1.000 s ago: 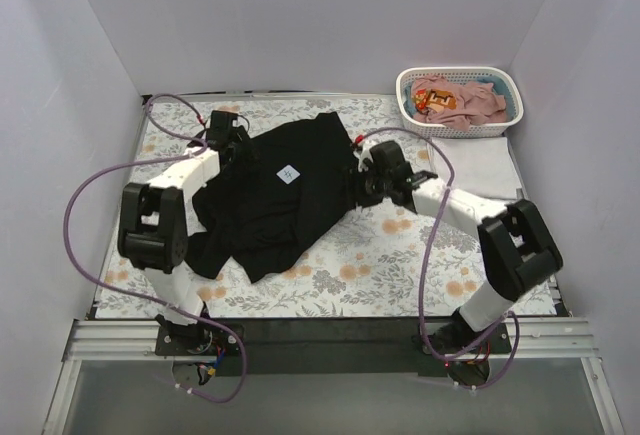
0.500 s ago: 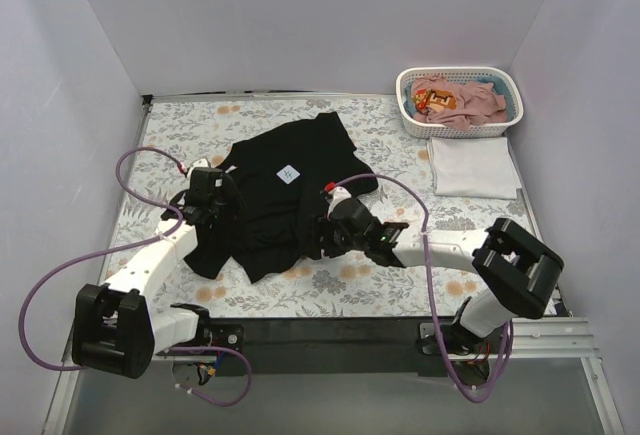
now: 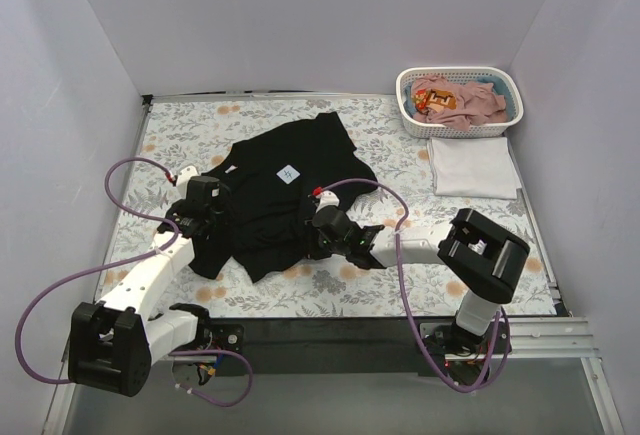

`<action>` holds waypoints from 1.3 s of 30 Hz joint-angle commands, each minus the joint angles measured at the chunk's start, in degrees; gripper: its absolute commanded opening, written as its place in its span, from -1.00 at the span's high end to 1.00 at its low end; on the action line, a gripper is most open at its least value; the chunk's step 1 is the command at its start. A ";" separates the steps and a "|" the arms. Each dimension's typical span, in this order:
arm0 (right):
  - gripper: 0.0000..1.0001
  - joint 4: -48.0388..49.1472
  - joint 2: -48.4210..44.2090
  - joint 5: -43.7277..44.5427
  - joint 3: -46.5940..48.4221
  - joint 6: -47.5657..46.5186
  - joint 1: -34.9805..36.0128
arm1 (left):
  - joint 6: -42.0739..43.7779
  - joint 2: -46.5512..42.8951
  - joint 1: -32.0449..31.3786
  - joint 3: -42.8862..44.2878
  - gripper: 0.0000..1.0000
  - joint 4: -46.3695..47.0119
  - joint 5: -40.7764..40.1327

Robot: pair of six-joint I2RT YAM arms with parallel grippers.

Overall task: Fold and stack the t-shirts
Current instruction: Flatten the tshirt out

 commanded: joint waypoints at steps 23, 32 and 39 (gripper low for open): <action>0.97 -0.43 -11.53 -4.91 -7.98 -13.76 -19.57 | -11.11 5.19 0.05 -0.24 0.06 -8.53 -0.82; 0.97 -0.52 -10.57 -7.11 -7.45 -15.60 -22.20 | -18.75 11.52 0.05 -2.09 0.12 -5.98 4.10; 0.97 -1.92 -10.65 -7.64 -6.93 -20.16 -26.25 | -24.91 17.23 0.75 -1.04 0.43 -6.77 -1.51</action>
